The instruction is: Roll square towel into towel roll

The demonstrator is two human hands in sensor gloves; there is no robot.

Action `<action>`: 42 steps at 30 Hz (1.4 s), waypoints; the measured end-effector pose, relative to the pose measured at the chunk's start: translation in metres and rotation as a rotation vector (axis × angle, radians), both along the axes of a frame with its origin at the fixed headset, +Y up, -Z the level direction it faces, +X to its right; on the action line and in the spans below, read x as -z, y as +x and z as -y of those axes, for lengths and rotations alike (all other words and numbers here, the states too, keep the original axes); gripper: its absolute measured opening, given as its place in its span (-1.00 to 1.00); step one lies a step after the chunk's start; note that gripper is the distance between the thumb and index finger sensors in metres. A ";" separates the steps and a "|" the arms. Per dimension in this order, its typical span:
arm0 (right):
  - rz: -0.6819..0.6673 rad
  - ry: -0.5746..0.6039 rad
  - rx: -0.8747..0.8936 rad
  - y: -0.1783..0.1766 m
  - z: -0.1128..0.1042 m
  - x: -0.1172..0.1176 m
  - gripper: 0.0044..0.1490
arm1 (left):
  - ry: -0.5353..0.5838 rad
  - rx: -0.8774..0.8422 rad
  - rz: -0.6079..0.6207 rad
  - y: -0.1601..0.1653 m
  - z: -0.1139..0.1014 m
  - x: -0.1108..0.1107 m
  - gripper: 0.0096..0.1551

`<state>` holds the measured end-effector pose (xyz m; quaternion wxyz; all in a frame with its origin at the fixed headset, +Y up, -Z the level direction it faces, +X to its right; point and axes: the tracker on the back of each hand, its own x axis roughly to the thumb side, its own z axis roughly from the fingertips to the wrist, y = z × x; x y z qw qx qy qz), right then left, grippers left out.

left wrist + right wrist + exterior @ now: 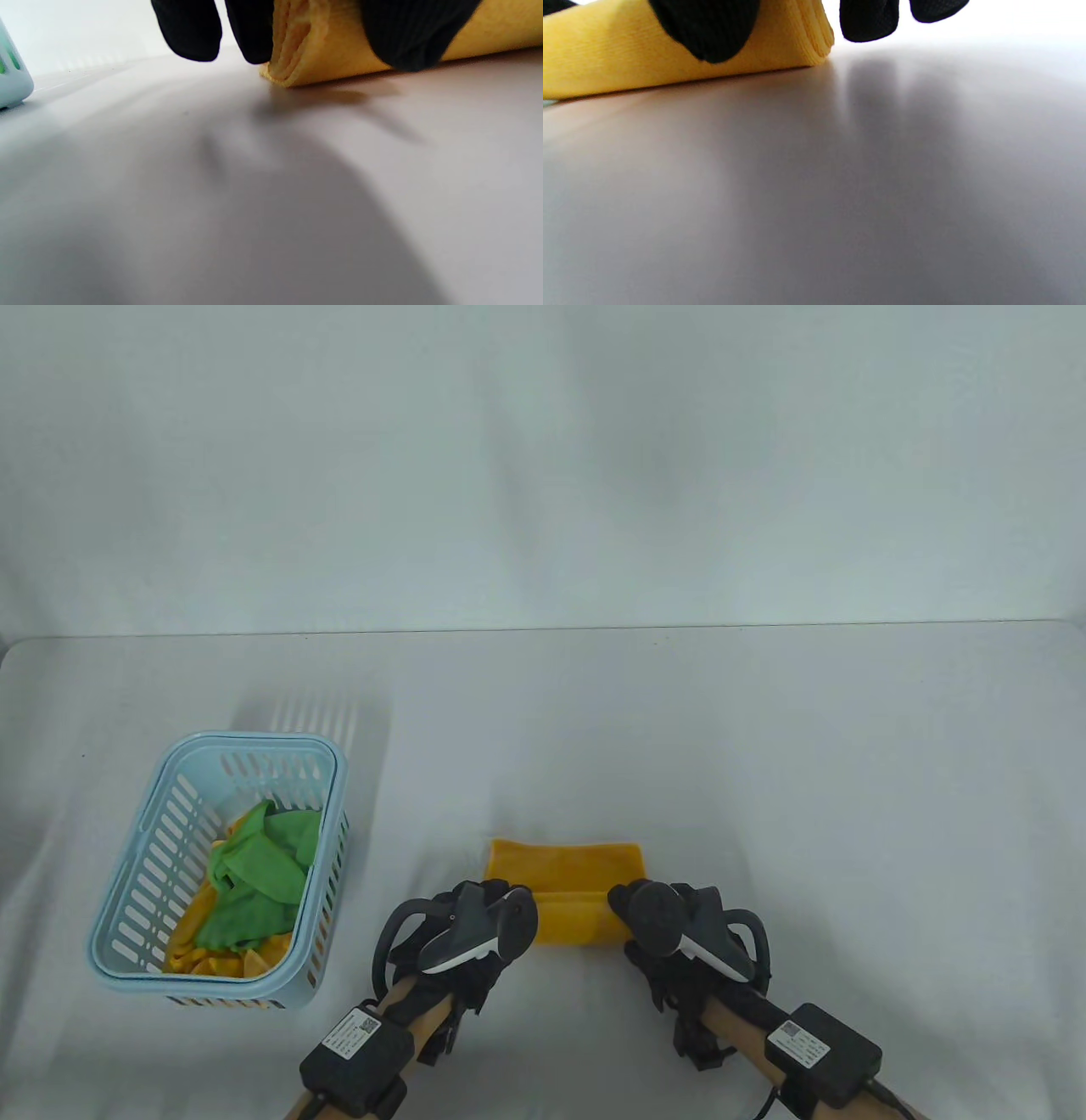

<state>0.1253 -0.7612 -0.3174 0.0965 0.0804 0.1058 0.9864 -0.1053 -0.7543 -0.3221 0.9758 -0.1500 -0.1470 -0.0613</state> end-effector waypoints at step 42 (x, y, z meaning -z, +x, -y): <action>0.209 -0.089 0.315 0.040 -0.030 0.009 -0.02 | 0.103 -0.327 -0.257 -0.043 -0.041 0.005 -0.04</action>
